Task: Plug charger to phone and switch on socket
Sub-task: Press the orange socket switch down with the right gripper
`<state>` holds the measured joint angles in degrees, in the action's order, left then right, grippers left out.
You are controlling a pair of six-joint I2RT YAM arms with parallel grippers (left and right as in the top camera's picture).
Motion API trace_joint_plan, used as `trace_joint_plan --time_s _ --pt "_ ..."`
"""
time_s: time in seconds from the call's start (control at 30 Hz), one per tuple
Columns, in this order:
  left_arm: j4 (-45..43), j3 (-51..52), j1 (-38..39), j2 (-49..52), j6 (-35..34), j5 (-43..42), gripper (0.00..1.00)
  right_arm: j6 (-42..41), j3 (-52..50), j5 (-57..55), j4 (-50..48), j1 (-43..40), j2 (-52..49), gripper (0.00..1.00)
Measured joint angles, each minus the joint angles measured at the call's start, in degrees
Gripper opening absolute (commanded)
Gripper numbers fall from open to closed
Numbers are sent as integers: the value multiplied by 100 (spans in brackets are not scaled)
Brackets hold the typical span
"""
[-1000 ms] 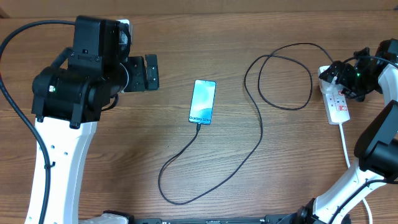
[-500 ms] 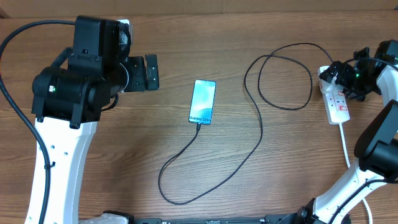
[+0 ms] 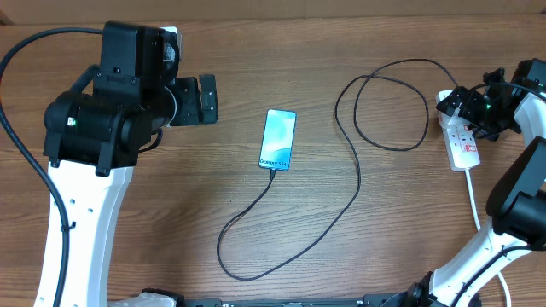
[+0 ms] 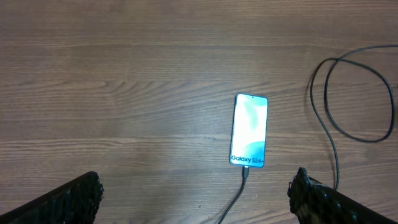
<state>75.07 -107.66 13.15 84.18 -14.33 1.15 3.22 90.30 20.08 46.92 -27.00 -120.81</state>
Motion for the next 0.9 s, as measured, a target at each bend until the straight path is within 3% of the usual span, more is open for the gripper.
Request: trace_joint_plan --time_s 0.9 --pt "0 0 0 0 0 0 99 24 0 116 162 -35 11 100"
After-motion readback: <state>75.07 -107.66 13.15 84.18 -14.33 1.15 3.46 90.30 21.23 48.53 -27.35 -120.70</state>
